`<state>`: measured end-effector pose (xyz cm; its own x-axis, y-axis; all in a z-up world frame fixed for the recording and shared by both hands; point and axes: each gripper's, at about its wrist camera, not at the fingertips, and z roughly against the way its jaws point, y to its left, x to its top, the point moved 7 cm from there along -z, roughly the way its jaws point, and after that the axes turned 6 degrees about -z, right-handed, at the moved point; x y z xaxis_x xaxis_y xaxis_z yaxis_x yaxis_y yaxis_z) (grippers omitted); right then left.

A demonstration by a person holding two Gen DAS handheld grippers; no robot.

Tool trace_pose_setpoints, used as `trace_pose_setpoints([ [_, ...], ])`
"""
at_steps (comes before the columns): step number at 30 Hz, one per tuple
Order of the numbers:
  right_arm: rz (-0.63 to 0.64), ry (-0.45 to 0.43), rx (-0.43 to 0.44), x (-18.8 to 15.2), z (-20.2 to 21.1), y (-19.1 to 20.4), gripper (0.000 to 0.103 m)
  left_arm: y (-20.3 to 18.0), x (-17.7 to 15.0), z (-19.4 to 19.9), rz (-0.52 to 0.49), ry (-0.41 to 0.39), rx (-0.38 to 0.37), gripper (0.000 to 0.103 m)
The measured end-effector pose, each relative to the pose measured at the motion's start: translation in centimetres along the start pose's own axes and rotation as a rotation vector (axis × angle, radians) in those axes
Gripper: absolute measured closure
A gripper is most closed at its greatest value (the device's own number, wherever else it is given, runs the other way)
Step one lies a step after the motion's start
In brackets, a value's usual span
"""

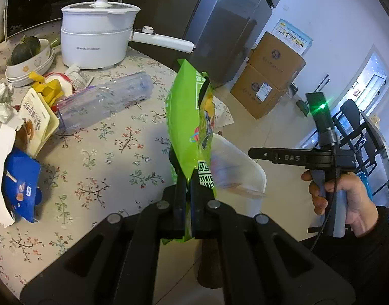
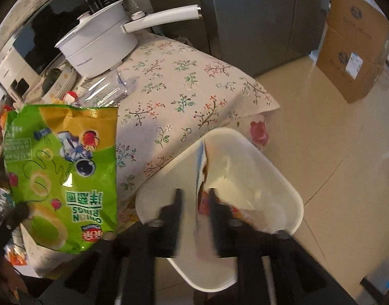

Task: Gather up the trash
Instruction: 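Drop the carton piece into the white bin with the right gripper while the left gripper drops the chip bag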

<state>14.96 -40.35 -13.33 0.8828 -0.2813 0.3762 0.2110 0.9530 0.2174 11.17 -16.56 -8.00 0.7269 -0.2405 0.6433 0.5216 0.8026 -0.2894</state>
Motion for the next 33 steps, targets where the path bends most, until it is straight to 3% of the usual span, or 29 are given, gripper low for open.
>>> trace_pose_setpoints([
  [2,-0.004,-0.028,-0.003,0.1,0.7,-0.2,0.045,-0.3,-0.1,-0.3,0.000,0.004,-0.006,0.100],
  [19,-0.072,-0.157,-0.075,0.2,4.8,-3.4,0.036,-3.5,0.3,-7.0,0.031,0.041,-0.097,0.100],
  [27,-0.102,-0.151,-0.123,-0.3,5.0,-5.1,0.033,-4.6,-0.1,-9.8,-0.018,0.073,-0.110,0.098],
  [28,-0.102,-0.150,-0.128,-0.4,5.0,-5.3,0.033,-4.7,-0.2,-10.1,-0.026,0.081,-0.117,0.097],
  [33,-0.114,-0.143,-0.152,-0.5,5.1,-6.2,0.032,-5.1,-0.6,-10.6,-0.087,0.094,-0.072,0.067],
])
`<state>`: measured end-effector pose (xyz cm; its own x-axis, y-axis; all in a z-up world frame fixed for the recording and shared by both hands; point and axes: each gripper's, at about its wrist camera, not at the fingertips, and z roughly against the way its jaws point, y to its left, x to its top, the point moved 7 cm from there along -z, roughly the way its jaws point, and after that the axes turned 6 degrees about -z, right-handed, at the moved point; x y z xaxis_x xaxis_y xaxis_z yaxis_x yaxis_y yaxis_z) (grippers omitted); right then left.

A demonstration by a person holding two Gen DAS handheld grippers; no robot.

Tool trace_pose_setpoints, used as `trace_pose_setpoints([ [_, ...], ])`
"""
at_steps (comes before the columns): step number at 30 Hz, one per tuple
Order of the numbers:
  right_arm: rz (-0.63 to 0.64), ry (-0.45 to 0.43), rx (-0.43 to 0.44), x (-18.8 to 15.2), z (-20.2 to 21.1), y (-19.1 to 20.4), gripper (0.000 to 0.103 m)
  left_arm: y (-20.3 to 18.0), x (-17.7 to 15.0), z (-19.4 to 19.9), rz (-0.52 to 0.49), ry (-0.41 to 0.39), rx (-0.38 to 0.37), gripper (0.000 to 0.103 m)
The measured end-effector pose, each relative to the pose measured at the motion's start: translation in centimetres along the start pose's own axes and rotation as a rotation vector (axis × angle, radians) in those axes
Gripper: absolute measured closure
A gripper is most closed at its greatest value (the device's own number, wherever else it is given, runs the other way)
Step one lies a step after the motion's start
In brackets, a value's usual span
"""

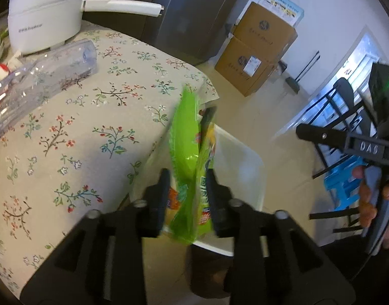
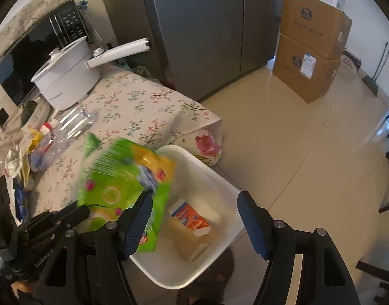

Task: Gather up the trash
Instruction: 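Drop the carton piece into the white bin with the right gripper while the left gripper drops the chip bag, then grasp the white paper sheet with the left gripper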

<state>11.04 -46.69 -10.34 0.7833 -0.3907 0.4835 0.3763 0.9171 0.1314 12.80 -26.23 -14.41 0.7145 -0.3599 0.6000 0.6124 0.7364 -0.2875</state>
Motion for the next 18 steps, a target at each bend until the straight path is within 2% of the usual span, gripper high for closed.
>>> trace_pose_setpoints([
  [2,-0.006,0.005,0.001,0.0,0.0,-0.1,0.031,-0.3,-0.1,0.3,-0.034,-0.002,0.019,0.055],
  [4,-0.005,0.006,0.002,0.0,-0.1,0.0,0.031,-0.4,-0.2,0.9,-0.063,-0.007,0.045,0.046],
  [11,0.031,0.000,0.016,0.0,0.1,2.4,0.027,2.1,-0.8,4.2,-0.074,-0.012,0.140,0.026],
  [18,0.092,0.001,0.058,-0.2,0.1,7.5,0.023,8.6,-1.6,9.7,-0.014,-0.021,0.311,0.022],
])
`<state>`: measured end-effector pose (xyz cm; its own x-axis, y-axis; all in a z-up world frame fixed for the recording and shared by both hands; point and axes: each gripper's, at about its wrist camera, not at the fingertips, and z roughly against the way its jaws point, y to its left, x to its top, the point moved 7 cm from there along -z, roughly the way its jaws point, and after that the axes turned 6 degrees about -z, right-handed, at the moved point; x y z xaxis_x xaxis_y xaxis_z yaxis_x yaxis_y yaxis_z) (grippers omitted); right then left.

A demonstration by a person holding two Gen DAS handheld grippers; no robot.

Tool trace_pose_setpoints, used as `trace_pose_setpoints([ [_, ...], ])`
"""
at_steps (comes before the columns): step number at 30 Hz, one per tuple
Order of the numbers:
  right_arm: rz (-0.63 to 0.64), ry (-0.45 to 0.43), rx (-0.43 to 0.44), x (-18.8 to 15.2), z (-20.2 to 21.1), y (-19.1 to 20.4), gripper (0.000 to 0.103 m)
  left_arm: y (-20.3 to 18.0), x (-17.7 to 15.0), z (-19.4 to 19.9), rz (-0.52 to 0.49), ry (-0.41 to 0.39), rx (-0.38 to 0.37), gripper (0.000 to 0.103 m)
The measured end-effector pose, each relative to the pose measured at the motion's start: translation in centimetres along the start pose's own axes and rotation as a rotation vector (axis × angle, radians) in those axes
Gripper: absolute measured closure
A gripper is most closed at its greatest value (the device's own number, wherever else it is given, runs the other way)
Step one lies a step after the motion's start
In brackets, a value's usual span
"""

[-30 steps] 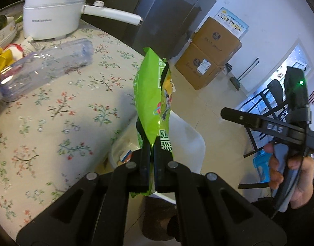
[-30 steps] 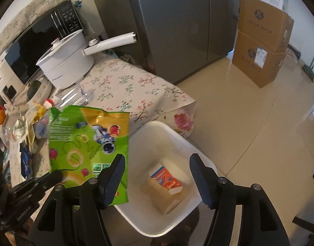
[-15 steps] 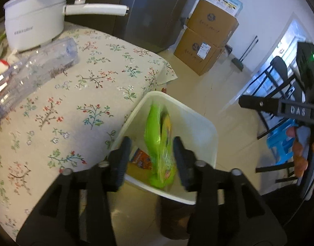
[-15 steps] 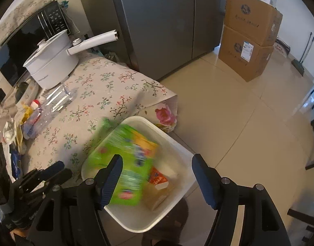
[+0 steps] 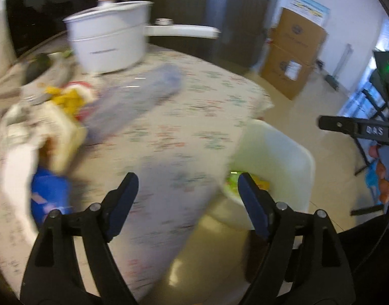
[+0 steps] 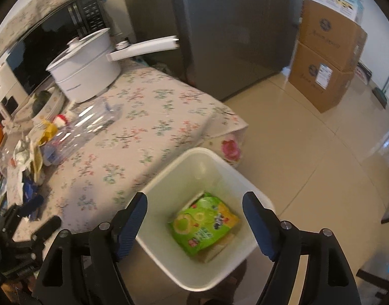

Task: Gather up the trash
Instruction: 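Grasp the white paper sheet with the left gripper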

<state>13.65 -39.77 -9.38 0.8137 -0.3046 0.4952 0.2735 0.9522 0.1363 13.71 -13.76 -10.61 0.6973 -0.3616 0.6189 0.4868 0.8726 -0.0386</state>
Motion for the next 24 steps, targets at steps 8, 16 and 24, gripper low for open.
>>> trace_pose_setpoints([
  [8,0.107,0.009,0.047,-0.2,-0.6,6.8,0.022,11.7,-1.9,3.0,0.185,0.005,0.158,0.022],
  [16,0.198,0.031,0.064,-0.8,-2.0,12.2,0.021,16.7,-6.2,3.5,0.269,0.071,0.223,0.022],
  [24,0.256,0.055,0.097,-1.4,-3.1,16.9,0.020,17.2,-9.5,0.9,0.255,0.182,0.246,0.023],
])
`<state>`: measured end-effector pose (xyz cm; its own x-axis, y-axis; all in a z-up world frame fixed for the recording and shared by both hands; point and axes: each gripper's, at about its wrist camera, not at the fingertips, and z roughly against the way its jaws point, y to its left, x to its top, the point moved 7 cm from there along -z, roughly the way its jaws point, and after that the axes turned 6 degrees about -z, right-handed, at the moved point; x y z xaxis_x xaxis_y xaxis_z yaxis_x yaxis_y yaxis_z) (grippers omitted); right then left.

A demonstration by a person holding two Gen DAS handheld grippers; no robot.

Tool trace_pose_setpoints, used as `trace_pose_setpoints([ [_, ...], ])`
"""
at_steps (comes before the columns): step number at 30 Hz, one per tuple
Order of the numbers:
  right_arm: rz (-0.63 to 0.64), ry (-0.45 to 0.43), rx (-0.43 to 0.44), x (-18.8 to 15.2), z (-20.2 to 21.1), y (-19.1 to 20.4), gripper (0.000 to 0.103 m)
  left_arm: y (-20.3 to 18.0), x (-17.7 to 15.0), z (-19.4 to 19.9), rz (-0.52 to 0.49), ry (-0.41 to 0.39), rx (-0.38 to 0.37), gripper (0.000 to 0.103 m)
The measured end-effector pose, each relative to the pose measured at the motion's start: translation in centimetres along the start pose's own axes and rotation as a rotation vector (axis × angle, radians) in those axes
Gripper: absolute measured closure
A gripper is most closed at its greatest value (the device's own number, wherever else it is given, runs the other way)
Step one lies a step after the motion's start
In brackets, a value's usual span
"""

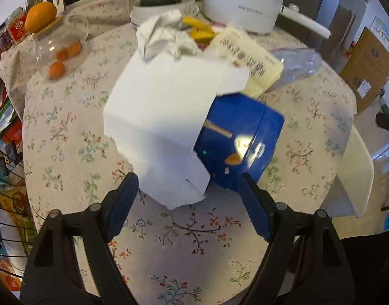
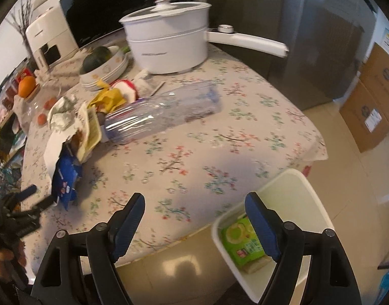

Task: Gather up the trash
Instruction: 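Grasp the white paper sheet with the left gripper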

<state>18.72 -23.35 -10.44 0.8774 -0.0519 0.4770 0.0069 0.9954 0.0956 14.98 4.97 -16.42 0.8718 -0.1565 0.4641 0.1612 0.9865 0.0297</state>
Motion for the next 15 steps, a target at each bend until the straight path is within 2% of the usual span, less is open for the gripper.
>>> trace_pose_setpoints([
  [3,0.015,0.006,0.007,0.0,-0.4,1.3,0.020,0.1,0.0,-0.7,0.008,0.003,0.018,0.031],
  [7,0.029,0.010,0.009,-0.2,-0.6,2.3,0.020,0.3,0.2,-1.0,0.046,0.001,0.003,0.050],
  [8,0.031,0.011,0.008,-0.2,-0.7,2.4,0.020,0.4,0.3,-0.9,0.055,0.000,-0.001,0.061],
  [9,0.035,0.012,0.007,-0.2,-0.7,2.5,0.020,0.5,0.3,-1.0,0.061,0.000,-0.004,0.069],
  [10,0.038,0.012,0.005,-0.3,-0.8,2.6,0.020,0.7,0.3,-0.9,0.069,0.004,-0.006,0.084],
  [11,0.040,0.013,0.002,-0.3,-0.9,2.7,0.020,0.9,0.3,-1.0,0.079,0.009,-0.007,0.094],
  [15,0.034,0.016,-0.004,-0.4,-1.1,2.6,0.020,1.8,0.1,-0.4,0.132,0.006,-0.017,0.099],
])
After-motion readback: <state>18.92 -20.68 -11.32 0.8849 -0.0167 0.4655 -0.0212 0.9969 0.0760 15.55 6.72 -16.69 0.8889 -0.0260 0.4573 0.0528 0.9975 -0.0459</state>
